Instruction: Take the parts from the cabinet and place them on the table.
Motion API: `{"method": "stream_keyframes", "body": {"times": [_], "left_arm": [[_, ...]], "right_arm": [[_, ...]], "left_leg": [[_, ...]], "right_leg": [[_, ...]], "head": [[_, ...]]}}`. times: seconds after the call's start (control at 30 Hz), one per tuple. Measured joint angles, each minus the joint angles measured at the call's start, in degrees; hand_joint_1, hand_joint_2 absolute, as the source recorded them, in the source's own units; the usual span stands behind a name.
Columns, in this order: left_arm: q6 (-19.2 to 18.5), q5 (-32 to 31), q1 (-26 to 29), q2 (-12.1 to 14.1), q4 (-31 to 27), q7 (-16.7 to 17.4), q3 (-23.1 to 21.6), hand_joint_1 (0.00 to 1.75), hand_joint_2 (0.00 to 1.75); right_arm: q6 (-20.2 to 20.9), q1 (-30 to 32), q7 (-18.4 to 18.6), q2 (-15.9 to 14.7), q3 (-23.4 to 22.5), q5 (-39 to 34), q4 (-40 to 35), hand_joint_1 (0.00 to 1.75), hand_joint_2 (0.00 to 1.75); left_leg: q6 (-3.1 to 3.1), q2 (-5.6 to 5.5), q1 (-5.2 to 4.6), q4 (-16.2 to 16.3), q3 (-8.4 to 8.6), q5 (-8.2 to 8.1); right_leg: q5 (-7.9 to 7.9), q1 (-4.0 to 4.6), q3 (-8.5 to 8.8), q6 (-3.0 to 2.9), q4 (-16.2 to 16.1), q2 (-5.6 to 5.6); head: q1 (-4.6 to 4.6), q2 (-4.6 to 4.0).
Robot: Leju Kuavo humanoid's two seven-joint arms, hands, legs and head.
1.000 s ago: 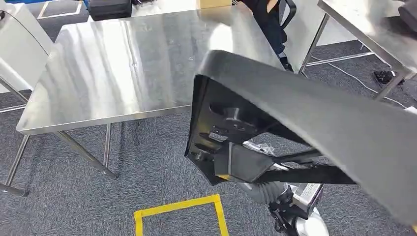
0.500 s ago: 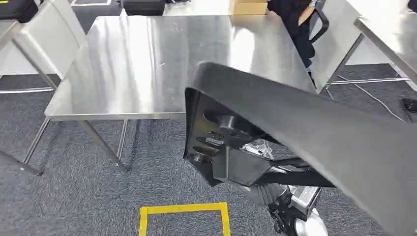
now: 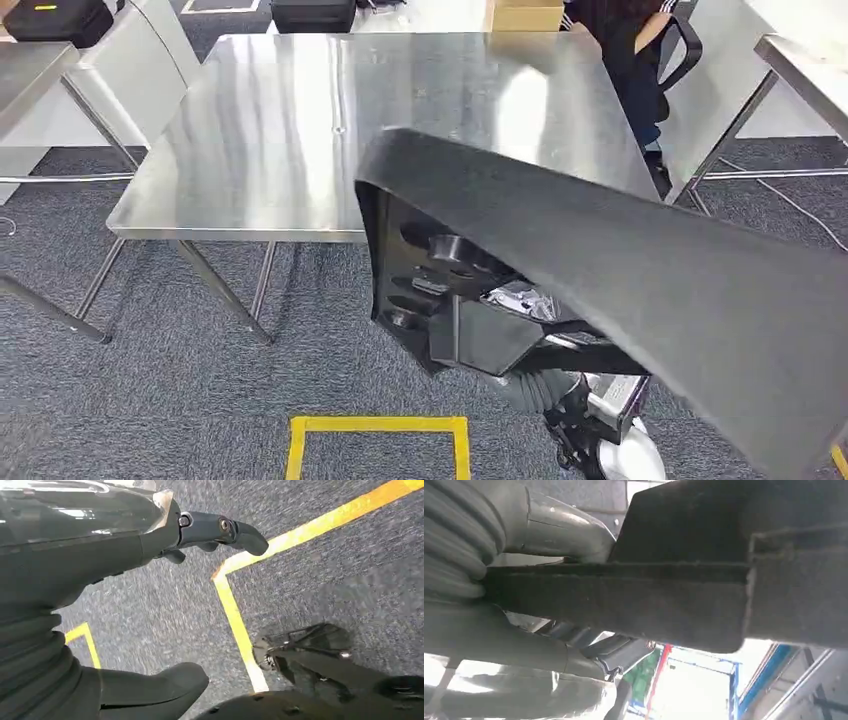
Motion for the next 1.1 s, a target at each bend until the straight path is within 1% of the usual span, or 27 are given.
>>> {"method": "stream_keyframes", "body": {"times": [0.03, 0.07, 0.1, 0.13, 0.17, 0.23, 0.3, 0.33, 0.37, 0.43, 0.47, 0.5, 0.53, 0.57, 0.6, 0.63, 0.67, 0.7, 0.8, 0.83, 0.87, 0.9, 0.97, 1.0, 1.03, 1.07, 1.1], "left_arm": [[-0.2, 0.0, 0.0, 0.0, 0.0, 0.0, 0.0, 0.00, 1.75], [-0.3, 0.1, 0.0, 0.0, 0.0, -0.1, 0.0, 0.00, 1.75], [-0.2, 0.2, 0.0, 0.1, 0.0, -0.2, 0.0, 0.00, 1.75], [-0.2, 0.2, 0.0, 0.1, 0.0, -0.2, 0.0, 0.00, 1.75], [-0.1, 0.3, -0.1, 0.1, 0.0, -0.2, 0.0, 0.00, 1.75], [0.0, 0.4, -0.1, 0.1, 0.0, -0.2, 0.0, 0.00, 1.75], [0.0, 0.5, -0.1, 0.1, 0.0, -0.2, 0.0, 0.00, 1.75], [-0.1, 0.5, -0.1, 0.0, 0.0, -0.2, 0.0, 0.00, 1.75], [-0.1, 0.5, -0.1, 0.0, 0.0, -0.2, 0.0, 0.00, 1.75], [-0.1, 0.5, -0.2, 0.1, 0.0, -0.1, 0.0, 0.00, 1.75], [-0.1, 0.5, -0.1, 0.1, 0.0, -0.1, 0.0, 0.00, 1.75], [-0.1, 0.5, -0.1, 0.1, 0.0, -0.1, 0.0, 0.00, 1.75], [-0.2, 0.5, -0.1, 0.1, 0.0, -0.1, 0.0, 0.00, 1.75], [-0.2, 0.6, -0.1, 0.1, 0.0, -0.1, 0.0, 0.00, 1.75], [-0.4, 0.6, -0.1, 0.0, 0.0, -0.1, 0.0, 0.00, 1.75], [-0.5, 0.6, -0.1, 0.0, 0.0, -0.1, 0.0, 0.00, 1.75], [-0.5, 0.7, -0.1, -0.1, 0.0, 0.0, 0.0, 0.00, 1.75], [-0.7, 0.7, -0.1, -0.1, 0.0, 0.0, 0.0, 0.00, 1.75], [-0.7, 0.7, -0.1, 0.0, 0.0, 0.0, 0.0, 0.00, 1.75], [-0.6, 0.7, -0.1, 0.1, 0.0, 0.0, 0.1, 0.00, 1.75], [-0.4, 0.7, -0.1, 0.0, 0.0, 0.0, 0.1, 0.00, 1.75], [-0.4, 0.7, -0.2, -0.1, 0.0, 0.0, 0.1, 0.00, 1.75], [-0.3, 0.7, -0.1, 0.0, 0.0, 0.0, 0.1, 0.00, 1.75], [-0.3, 0.7, 0.1, -0.1, 0.0, 0.0, 0.1, 0.00, 1.75], [-0.3, 0.8, 0.2, -0.1, 0.0, 0.0, 0.1, 0.00, 1.75], [-0.3, 0.8, 0.2, 0.0, 0.0, 0.0, 0.1, 0.00, 1.75], [-0.3, 0.8, 0.2, 0.0, 0.0, 0.0, 0.2, 0.00, 1.75]], "right_arm": [[0.0, 0.0, 0.0, 0.0, 0.1, 0.0, 0.0, 1.75, 1.75], [0.0, 0.0, 0.0, 0.0, 0.1, -0.1, 0.0, 1.75, 1.75], [0.0, 0.0, 0.0, 0.0, 0.1, -0.1, 0.0, 1.75, 1.75], [0.0, 0.0, 0.0, 0.0, 0.2, -0.2, 0.0, 1.75, 1.75], [0.0, 0.0, 0.0, 0.0, 0.2, -0.2, 0.0, 1.75, 1.75], [0.0, -0.1, 0.0, 0.0, 0.2, -0.3, 0.0, 1.75, 1.75], [0.0, -0.1, 0.0, 0.0, 0.3, -0.3, 0.0, 1.75, 1.75], [0.0, -0.1, 0.0, -0.1, 0.3, -0.3, 0.0, 1.75, 1.75], [0.0, -0.1, 0.0, -0.1, 0.4, -0.3, 0.0, 1.75, 1.75], [0.0, -0.1, 0.0, -0.2, 0.5, -0.3, 0.0, 1.75, 1.75], [0.0, 0.0, 0.0, -0.3, 0.5, -0.3, 0.1, 1.75, 1.75], [0.0, 0.1, 0.0, -0.3, 0.5, -0.3, 0.2, 1.75, 1.75], [0.0, 0.1, 0.0, -0.3, 0.5, -0.3, 0.3, 1.75, 1.75], [0.0, 0.1, 0.0, -0.4, 0.6, -0.3, 0.3, 1.75, 1.75], [0.0, 0.0, 0.0, -0.4, 0.6, -0.3, 0.3, 1.75, 1.75], [0.0, 0.0, 0.0, -0.4, 0.6, -0.3, 0.3, 1.75, 1.75], [0.0, -0.1, 0.0, -0.4, 0.7, -0.3, 0.3, 1.75, 1.75], [0.0, -0.1, -0.1, -0.4, 0.7, -0.4, 0.3, 1.75, 1.75], [0.0, -0.1, 0.0, -0.5, 0.7, -0.4, 0.3, 1.75, 1.75], [0.0, -0.1, 0.0, -0.4, 0.7, -0.4, 0.2, 1.75, 1.75], [0.1, -0.1, 0.0, -0.5, 0.7, -0.4, 0.2, 1.75, 1.75], [0.1, -0.3, 0.0, -0.4, 0.7, -0.4, 0.2, 1.75, 1.75], [0.1, -0.4, 0.0, -0.5, 0.7, -0.4, 0.3, 1.75, 1.75], [0.1, -0.3, 0.0, -0.5, 0.7, -0.4, 0.3, 1.75, 1.75], [0.1, -0.3, 0.0, -0.5, 0.8, -0.4, 0.4, 1.75, 1.75], [0.1, -0.3, 0.0, -0.5, 0.8, -0.4, 0.4, 1.75, 1.75], [0.1, -0.3, 0.0, -0.4, 0.9, -0.4, 0.4, 1.75, 1.75]], "left_leg": [[0.07, 0.02, 0.01, -1.5, 0.47, 1.61], [0.18, 0.15, 0.02, -5.3, 2.29, 4.16], [0.30, 0.39, 0.09, -10.7, 4.98, 6.91], [0.51, 0.85, 0.15, -15.5, 7.51, 8.83], [0.49, 1.32, -0.08, -17.5, 8.41, 7.89], [0.89, 0.89, -0.40, -17.6, 8.23, 8.01], [1.77, 0.53, -0.65, -17.9, 8.42, 8.11], [2.19, 0.49, -0.17, -18.4, 8.89, 8.34], [2.63, 0.41, -0.19, -18.5, 9.05, 8.24], [3.23, 0.20, -0.22, -18.5, 9.17, 7.95], [3.35, 0.05, -0.27, -18.4, 9.27, 7.79], [3.36, -0.16, -0.30, -18.4, 9.50, 7.59], [3.30, -0.37, -0.31, -18.4, 9.83, 7.33], [3.21, -0.66, -0.31, -18.4, 10.35, 7.01], [3.06, -0.85, -0.30, -18.4, 11.03, 6.60], [2.88, -1.03, -0.30, -18.4, 11.71, 6.15], [2.63, -1.15, -0.41, -18.4, 11.76, 5.68], [2.17, -1.29, -0.79, -18.3, 11.81, 5.21], [1.27, -1.12, -0.58, -18.8, 12.51, 4.61], [0.90, -1.00, -0.45, -18.6, 12.96, 4.20], [0.65, -0.46, -0.52, -16.6, 12.27, 3.56], [0.41, -0.34, -0.42, -12.8, 10.27, 2.17], [-0.12, -0.16, -0.07, -3.2, 3.98, -0.87], [-0.37, -0.04, 0.02, -0.3, 1.40, -0.85], [-0.52, -0.01, 0.16, 0.0, 0.05, 0.39], [-0.62, 0.07, 0.40, -2.5, 0.06, 3.49], [-0.69, 0.26, 0.56, -7.1, 1.38, 7.32]], "right_leg": [[-0.04, 0.00, 0.08, 0.00, 0.0, -0.14], [-0.08, -0.01, 0.22, 0.00, 0.0, -0.22], [-0.14, -0.02, 0.38, -0.02, 0.0, -0.27], [-0.29, 0.01, 0.52, 0.22, 0.0, -0.29], [-0.48, 0.70, 0.50, 0.53, 0.2, -0.31], [-0.48, 0.69, 0.45, 1.10, -0.1, -0.36], [-0.61, 0.64, 0.71, 1.82, -0.4, -0.63], [-0.83, 0.67, 0.26, 2.05, 0.2, -0.58], [-1.86, 0.56, -0.78, 1.94, 2.4, -0.17], [-5.42, 0.50, -6.02, 1.44, 12.1, 0.27], [-6.62, 0.52, -8.57, 1.47, 16.5, 0.42], [-6.61, 0.52, -10.26, 1.73, 18.8, 0.51], [-5.69, 0.51, -10.32, 2.20, 18.1, 0.55], [-3.79, 0.51, -8.97, 2.77, 14.8, 0.55], [-1.14, 0.51, -6.62, 3.29, 9.4, 0.56], [1.42, 0.53, -4.04, 3.49, 3.7, 0.60], [2.40, 0.65, -2.77, 2.96, 0.2, 0.67], [1.97, 1.08, -2.11, 2.16, -0.1, 0.66], [1.32, 1.15, -1.88, 1.06, -0.1, 0.71], [1.25, 0.16, -0.91, 0.74, -0.7, 0.75], [0.74, 0.14, -0.02, 0.00, -0.9, 0.68], [0.31, 0.11, 0.55, -0.59, -0.9, 0.53], [-0.75, 0.13, 1.47, -0.88, -0.9, 0.49], [-1.23, 0.13, 2.00, -0.80, -0.9, 0.50], [-1.77, 0.09, 2.68, -0.72, -0.9, 0.54], [-2.47, -0.05, 3.61, -0.50, -0.9, 0.63], [-3.21, -0.28, 4.68, -0.21, -0.9, 0.67]], "head": [[-0.04, 0.00], [-0.04, 0.00], [-0.04, 0.00], [-0.07, 0.00], [-0.02, 0.00], [0.11, 0.00], [0.04, 0.00], [0.13, 0.02], [0.31, 0.00], [0.61, 0.00], [0.61, 0.00], [0.61, 0.00], [0.57, 0.00], [0.66, 0.00], [0.63, 0.00], [0.66, 0.00], [0.77, 0.00], [0.66, 0.00], [0.70, 0.00], [0.61, 0.00], [0.28, 0.00], [0.17, 0.00], [0.22, 0.00], [0.18, 0.00], [0.17, 0.00], [0.15, 0.00], [0.17, 0.00]]}}
